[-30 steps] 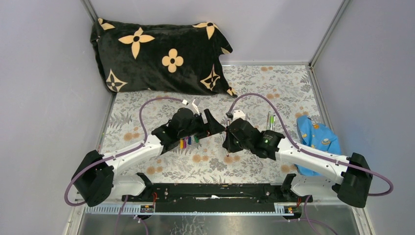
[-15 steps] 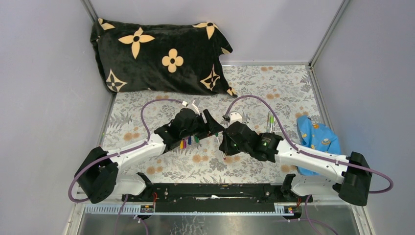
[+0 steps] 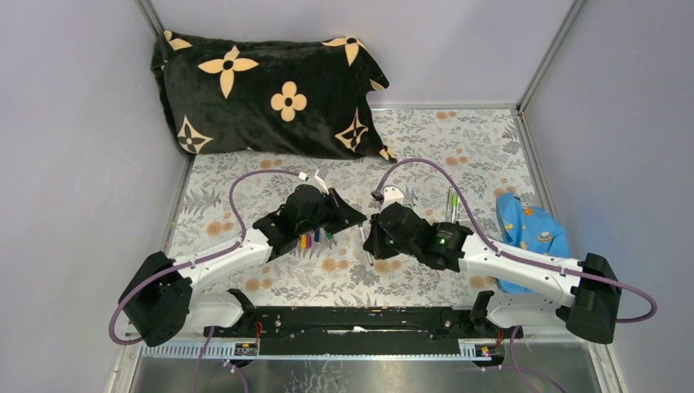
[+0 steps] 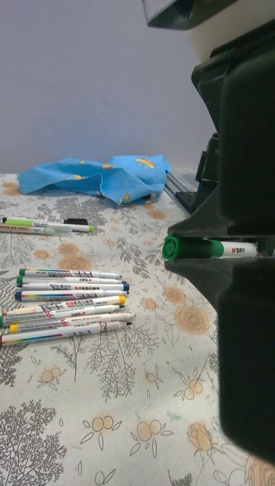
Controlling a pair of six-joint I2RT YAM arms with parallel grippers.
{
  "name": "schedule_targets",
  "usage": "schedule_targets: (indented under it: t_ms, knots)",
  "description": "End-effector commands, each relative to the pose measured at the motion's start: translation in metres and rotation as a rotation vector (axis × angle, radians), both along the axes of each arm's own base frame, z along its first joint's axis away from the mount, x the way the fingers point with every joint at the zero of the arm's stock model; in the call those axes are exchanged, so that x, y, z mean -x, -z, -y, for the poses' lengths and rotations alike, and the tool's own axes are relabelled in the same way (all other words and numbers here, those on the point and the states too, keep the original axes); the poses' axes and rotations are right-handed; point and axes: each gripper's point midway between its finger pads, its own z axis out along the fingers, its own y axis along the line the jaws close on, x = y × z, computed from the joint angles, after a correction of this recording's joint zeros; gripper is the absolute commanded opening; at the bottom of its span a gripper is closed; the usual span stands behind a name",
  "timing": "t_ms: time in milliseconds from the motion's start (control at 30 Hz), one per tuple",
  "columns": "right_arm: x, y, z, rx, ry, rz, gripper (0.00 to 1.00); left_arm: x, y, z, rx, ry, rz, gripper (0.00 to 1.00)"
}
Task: Open the pen caps
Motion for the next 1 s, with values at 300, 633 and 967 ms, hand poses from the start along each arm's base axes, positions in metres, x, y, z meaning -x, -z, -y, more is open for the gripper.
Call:
schedule_targets:
  t_ms: [300,633,967]
  knots:
    - [-0.010,-0.027,-0.014,-0.088,0.020,0.067,0.23,-0.001,-0.020,0.001,0.099,-0.031,0.049,0.00]
    - [-0.021,-0.022,-0.027,-0.061,0.018,0.084,0.29,0.003,-0.019,0.003,0.111,-0.034,0.026,0.00]
    - [-0.024,-0.010,-0.023,-0.006,0.043,0.071,0.00,-0.014,-0.014,-0.019,0.036,-0.161,0.020,0.00]
